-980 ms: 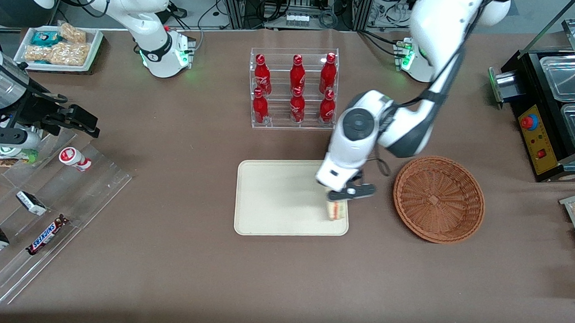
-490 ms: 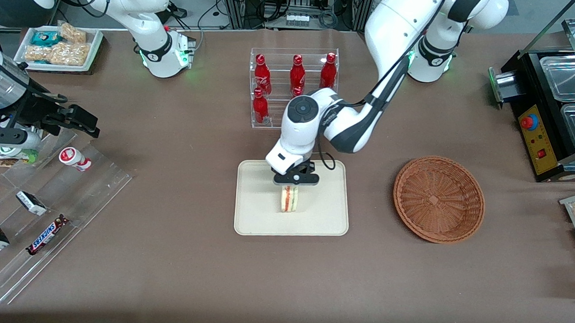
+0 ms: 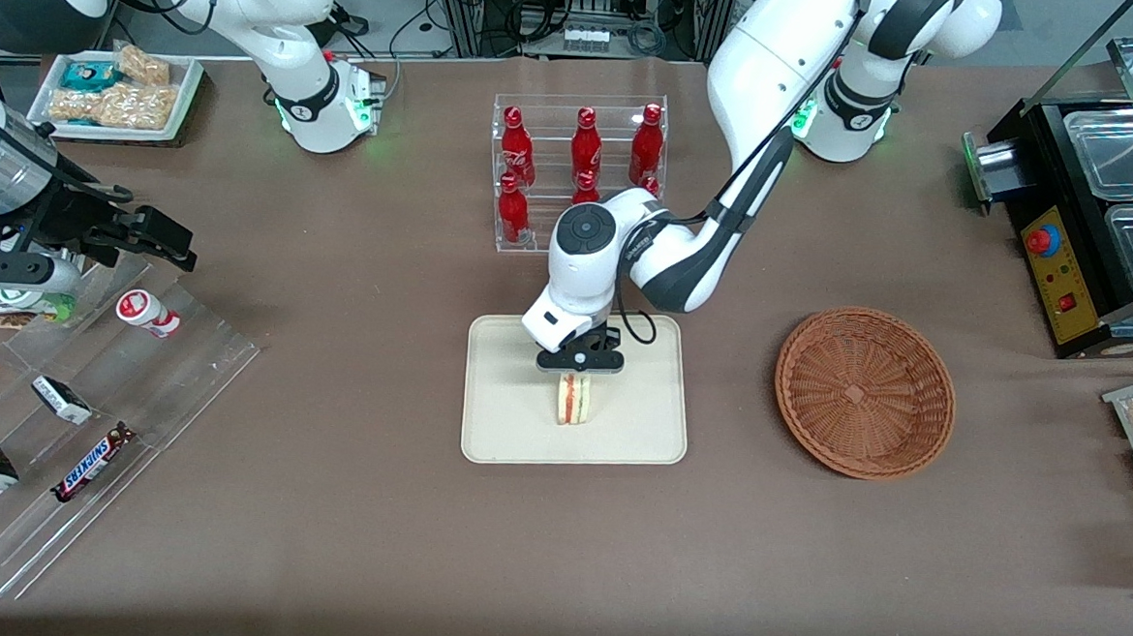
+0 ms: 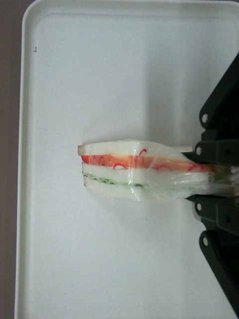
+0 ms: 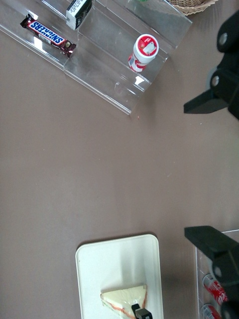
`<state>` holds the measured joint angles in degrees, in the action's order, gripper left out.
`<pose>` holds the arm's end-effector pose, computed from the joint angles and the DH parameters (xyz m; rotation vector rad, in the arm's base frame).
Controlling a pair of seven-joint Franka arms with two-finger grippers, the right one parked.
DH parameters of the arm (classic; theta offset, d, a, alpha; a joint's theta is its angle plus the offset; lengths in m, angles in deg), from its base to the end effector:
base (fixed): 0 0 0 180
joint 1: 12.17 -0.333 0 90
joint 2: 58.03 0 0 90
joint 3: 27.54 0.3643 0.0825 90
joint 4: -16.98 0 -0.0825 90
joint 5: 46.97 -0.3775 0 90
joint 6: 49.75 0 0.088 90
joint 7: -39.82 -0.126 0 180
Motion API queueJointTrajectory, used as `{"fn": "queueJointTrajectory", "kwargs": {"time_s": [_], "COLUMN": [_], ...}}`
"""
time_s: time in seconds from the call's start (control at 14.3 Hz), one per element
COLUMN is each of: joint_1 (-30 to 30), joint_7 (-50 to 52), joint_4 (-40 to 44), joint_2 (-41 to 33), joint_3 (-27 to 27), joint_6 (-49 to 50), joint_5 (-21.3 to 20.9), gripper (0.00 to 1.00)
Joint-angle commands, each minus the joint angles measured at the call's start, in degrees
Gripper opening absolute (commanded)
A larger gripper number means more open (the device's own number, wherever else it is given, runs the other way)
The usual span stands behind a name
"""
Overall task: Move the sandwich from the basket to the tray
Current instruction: 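Raise the open left gripper away from the tray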
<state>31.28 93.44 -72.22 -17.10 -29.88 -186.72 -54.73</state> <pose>0.5257 -0.5284 0.2597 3.0884 0.0846 0.2056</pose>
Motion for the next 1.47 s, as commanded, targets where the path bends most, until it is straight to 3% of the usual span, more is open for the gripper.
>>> {"fn": "queueJointTrajectory", "kwargs": {"time_s": [0.0,0.42,0.63,0.98,1.4], "joint_1": [0.58,-2.05,-6.53,-15.75,-30.6], "joint_7": [3.07,2.46,-0.08,-10.61,-31.44], "joint_4": [1.49,1.49,0.79,-4.64,-14.24], "joint_2": [-1.19,-15.85,-22.54,-27.47,-36.7], "joint_3": [0.58,0.84,0.75,0.75,0.75], "joint_6": [0.56,18.01,27.78,30.8,32.02], "joint_5": [-1.29,-1.11,-0.15,1.17,3.81], "gripper": [1.0,1.0,1.0,1.0,1.0]}}
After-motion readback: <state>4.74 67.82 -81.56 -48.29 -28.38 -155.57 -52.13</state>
